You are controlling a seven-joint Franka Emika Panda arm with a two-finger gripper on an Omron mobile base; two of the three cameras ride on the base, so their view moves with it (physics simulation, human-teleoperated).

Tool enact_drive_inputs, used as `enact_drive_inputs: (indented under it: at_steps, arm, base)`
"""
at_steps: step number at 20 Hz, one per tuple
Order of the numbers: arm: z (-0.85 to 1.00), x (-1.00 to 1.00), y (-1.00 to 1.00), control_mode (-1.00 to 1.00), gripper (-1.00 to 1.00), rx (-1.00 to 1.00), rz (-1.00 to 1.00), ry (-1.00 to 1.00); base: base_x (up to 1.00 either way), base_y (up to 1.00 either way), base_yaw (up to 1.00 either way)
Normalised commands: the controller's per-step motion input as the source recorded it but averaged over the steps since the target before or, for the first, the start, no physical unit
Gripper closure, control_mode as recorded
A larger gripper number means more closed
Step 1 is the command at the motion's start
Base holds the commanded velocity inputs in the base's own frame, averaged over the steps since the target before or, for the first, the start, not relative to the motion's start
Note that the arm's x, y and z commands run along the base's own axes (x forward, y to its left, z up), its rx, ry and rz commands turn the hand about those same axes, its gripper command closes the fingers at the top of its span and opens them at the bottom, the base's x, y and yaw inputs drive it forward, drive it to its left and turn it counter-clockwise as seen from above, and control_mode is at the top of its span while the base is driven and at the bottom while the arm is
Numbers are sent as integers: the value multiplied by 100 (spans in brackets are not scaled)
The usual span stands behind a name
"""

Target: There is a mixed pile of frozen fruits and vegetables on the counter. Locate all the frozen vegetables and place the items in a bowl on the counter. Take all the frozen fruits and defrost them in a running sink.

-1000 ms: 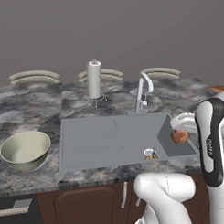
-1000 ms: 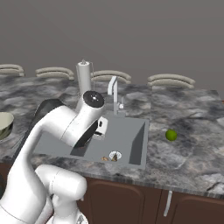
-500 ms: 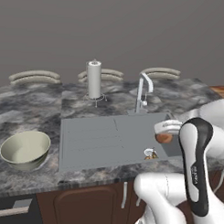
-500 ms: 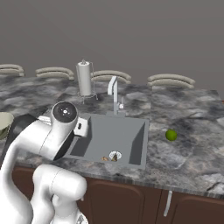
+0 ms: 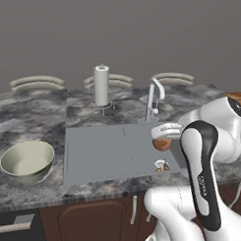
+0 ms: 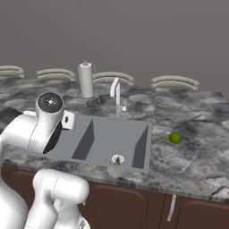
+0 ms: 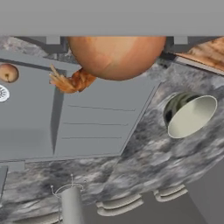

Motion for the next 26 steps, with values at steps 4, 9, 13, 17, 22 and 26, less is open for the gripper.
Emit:
enact_drive_inputs:
  at_steps: [4,9,13,17,22,26]
  arm:
    - [0,0,58,-100,100,-2,2,0]
    - [10,0,57,-100,100,-7,0,0]
    - [28,0,56,-100,100,-6,0,0]
    - [36,0,43,-100,100,-1,0,3]
    - [34,0,43,-100,100,-2,0,3]
    - [25,0,41,-100,100,-1,0,1]
  base:
    - [0,0,0]
    - [0,0,0]
    - [0,0,0]
    - [0,0,0]
    - [0,0,0]
    - [0,0,0]
